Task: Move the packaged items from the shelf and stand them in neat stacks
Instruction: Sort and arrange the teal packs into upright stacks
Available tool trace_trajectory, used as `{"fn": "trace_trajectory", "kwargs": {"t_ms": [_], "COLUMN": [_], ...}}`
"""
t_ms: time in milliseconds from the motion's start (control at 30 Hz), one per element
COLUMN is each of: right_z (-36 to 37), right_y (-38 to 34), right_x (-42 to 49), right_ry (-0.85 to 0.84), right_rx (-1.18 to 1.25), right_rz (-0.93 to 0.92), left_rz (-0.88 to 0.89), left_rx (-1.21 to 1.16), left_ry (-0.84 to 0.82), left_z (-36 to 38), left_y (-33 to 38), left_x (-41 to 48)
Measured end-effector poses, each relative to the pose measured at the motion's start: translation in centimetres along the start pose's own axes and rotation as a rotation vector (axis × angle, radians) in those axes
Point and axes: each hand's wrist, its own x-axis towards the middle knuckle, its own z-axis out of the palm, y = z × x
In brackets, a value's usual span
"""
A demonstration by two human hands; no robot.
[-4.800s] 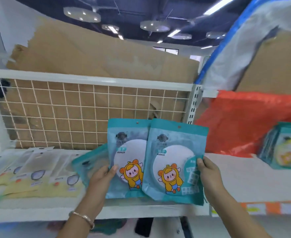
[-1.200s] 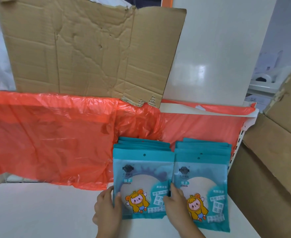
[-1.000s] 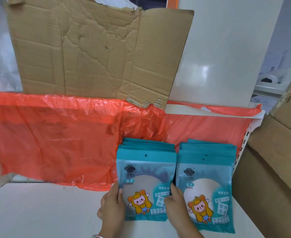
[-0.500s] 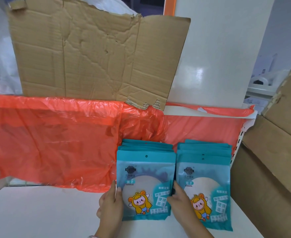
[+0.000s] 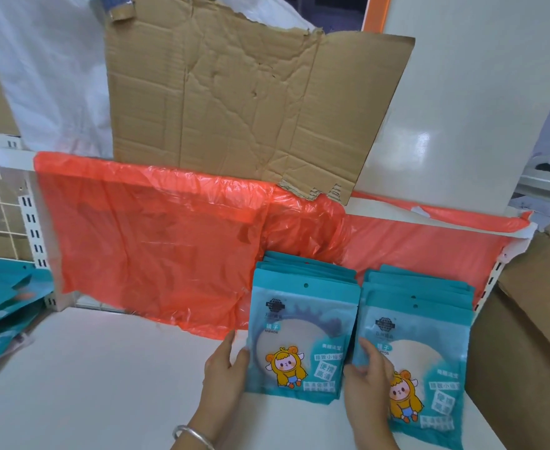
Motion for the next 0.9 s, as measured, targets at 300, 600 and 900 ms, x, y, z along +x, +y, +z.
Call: {"fn": "trace_trajectory", "kwargs": {"t_ms": [300,600,900], "right_z": [9.5,23.4,36.0], "right_y": [-0.4,-4.0,-8.3], "right_x": [-7.5,-18.9,-28.9], "right_ry": [-0.155,-0.656,-0.906], "right_rx": [0.031,-0.047,-0.021], "right_rz": [-0.154,-0.137,-0.102], "left_rz": [-0.074,-0.15,-0.144], "left_rx": [-0.097,-0.149,-0.043], "left_ry": [0.212,0.534,0.679], "left_z": [-9.9,-28.1,-44.9], "left_y": [-2.9,-6.9,-9.5], "left_x": [-2.5,-6.2,-9.0]}}
